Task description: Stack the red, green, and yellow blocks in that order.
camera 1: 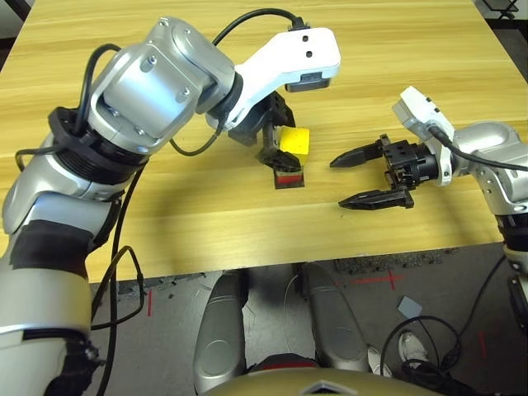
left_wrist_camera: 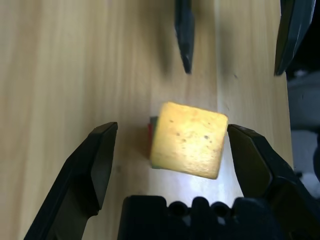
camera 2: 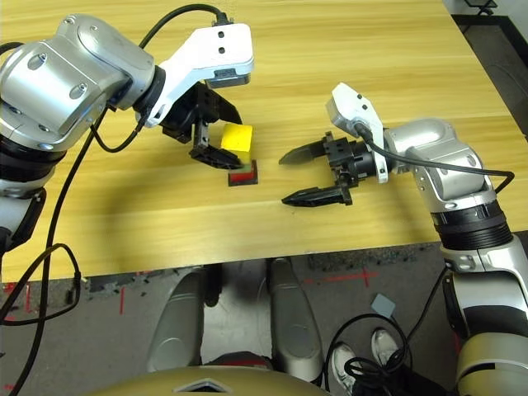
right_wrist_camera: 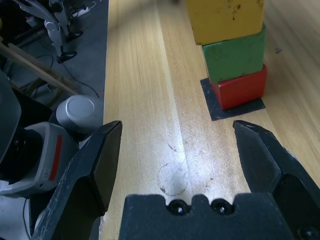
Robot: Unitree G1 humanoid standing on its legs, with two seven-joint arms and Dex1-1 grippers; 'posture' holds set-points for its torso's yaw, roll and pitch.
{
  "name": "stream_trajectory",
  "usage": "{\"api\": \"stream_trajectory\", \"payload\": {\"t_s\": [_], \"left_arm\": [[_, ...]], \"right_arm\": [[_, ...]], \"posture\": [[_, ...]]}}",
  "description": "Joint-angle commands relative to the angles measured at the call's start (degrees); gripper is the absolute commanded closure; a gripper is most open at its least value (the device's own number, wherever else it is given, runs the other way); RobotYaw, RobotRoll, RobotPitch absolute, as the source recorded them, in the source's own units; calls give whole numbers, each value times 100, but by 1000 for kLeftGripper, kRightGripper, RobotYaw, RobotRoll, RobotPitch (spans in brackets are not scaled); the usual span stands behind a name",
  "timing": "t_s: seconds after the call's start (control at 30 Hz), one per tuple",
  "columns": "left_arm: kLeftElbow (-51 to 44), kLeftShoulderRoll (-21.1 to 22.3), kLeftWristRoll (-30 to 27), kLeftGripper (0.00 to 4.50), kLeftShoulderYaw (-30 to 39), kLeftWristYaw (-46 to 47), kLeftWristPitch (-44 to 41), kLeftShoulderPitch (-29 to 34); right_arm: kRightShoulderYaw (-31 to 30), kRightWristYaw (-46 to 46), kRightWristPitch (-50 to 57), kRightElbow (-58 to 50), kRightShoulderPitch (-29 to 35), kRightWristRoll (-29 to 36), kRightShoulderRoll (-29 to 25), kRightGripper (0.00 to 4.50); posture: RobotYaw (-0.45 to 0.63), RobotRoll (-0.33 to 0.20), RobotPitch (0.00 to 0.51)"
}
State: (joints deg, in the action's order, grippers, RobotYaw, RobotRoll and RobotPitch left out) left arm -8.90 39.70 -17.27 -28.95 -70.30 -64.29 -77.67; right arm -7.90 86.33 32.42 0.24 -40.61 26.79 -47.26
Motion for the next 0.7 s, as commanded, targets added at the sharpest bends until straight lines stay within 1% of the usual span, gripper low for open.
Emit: {"api": "stream_trajectory", "payload": {"t_s": [0.03,0.1,0.2,0.27,0.37,0.47,0.5,0.53,0.57,0.63,0.7], "left_arm": [[-62,94,-432,16,656,-96,25,256],[-65,134,-647,16,1040,-114,69,417],[-136,255,-881,16,1448,23,-195,616],[-93,237,-845,16,1794,453,-235,824],[-155,-35,-738,16,2457,1342,-229,1357],[-517,-404,-707,16,3042,2170,-113,2079],[-590,-597,-631,16,3273,2529,118,2326],[-557,-1008,-494,16,3721,3156,642,2588],[-489,-1266,-277,16,4086,3702,1218,2913],[-342,-1512,122,16,4534,4386,2300,3491],[-223,-1550,331,16,4800,4717,3036,3950]], "right_arm": [[136,215,-161,182,-64,0,-217,0],[170,311,-185,309,-142,0,-311,0],[282,254,-89,527,-289,8,-395,0],[472,-9,-21,754,-420,5,-384,0],[926,-668,94,1050,-448,49,-247,0],[1414,-1372,145,1076,-96,85,-102,0],[1650,-1699,120,1105,21,106,9,0],[1928,-2125,0,1138,152,86,168,0],[2205,-2587,-199,1230,264,35,337,0],[2586,-3210,-651,1394,448,-78,582,0],[2848,-3553,-1132,1560,586,-118,739,0]], "posture": [[98,100,302],[104,93,302],[114,80,299],[117,65,300],[118,49,302],[111,32,310],[107,28,311],[104,26,313],[95,18,317],[89,13,320],[76,11,324]]}}
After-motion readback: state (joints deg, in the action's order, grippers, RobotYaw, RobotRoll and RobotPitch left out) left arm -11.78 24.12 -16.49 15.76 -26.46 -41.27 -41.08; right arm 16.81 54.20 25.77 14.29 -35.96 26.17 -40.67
